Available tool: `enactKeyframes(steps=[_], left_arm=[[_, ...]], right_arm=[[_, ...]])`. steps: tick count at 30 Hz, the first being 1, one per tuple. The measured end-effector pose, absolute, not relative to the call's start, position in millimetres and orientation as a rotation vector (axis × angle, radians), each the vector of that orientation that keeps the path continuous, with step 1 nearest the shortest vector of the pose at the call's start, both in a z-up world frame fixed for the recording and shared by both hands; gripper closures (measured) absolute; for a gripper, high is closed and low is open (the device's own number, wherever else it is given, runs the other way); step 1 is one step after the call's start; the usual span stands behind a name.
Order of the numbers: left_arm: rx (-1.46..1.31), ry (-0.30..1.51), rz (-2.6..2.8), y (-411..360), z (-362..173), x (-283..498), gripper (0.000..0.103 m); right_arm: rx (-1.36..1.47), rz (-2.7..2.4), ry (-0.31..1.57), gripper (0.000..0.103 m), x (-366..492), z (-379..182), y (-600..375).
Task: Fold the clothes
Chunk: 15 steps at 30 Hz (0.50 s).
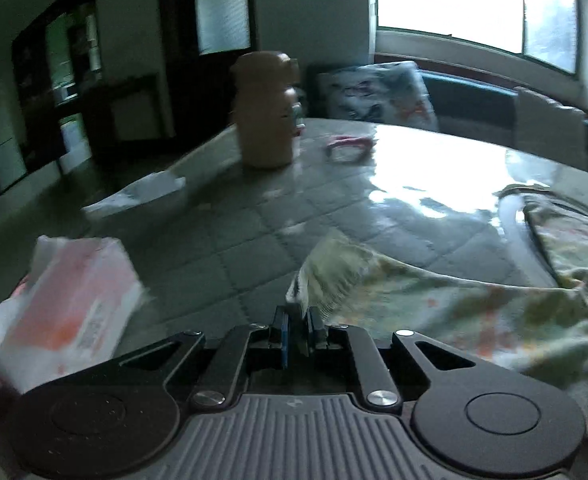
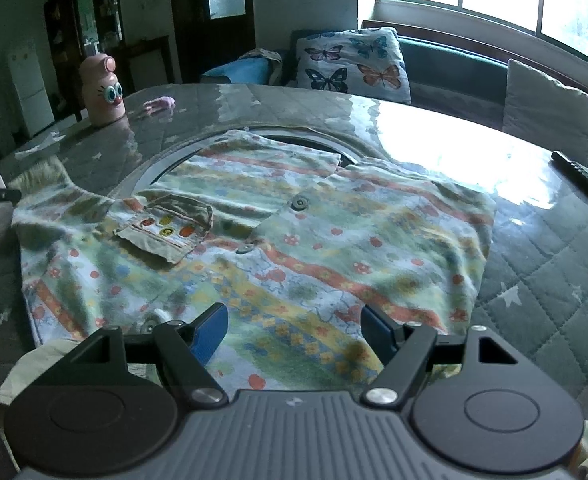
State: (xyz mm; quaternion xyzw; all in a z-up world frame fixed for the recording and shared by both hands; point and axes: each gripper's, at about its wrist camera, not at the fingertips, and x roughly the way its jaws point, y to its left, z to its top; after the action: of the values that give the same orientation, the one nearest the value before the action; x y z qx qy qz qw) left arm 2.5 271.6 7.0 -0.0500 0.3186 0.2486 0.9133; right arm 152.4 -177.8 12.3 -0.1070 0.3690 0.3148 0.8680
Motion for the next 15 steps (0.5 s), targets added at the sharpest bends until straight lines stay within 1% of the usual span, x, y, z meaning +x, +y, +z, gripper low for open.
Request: enactKeyframes(steps=[2,3,7,11,15], left_arm=[[-0.059,0.636,0.526,261,14,6,0.091],[-0.032,0.618,0.533,255,18,9,0.089],[-0.009,0.574,0.540,243,27,22,0.087],[-0.017,0.554,0.499,229,31,27,0.072],[-0.030,0.597,0.365,212,20,39,0.072]], right_arm=[[-0.215,0.660,0.772,0.028,149,14,-180],[-0.213,0.659,0.772,0.028,148,14,-180],[-0.202,0.657,0.780,0.028,142,12,-182],[-0.190,0.656,0.790,0.028,137,9,-184],[-0.187,0.655,0.794,0.028,135,6,-185]])
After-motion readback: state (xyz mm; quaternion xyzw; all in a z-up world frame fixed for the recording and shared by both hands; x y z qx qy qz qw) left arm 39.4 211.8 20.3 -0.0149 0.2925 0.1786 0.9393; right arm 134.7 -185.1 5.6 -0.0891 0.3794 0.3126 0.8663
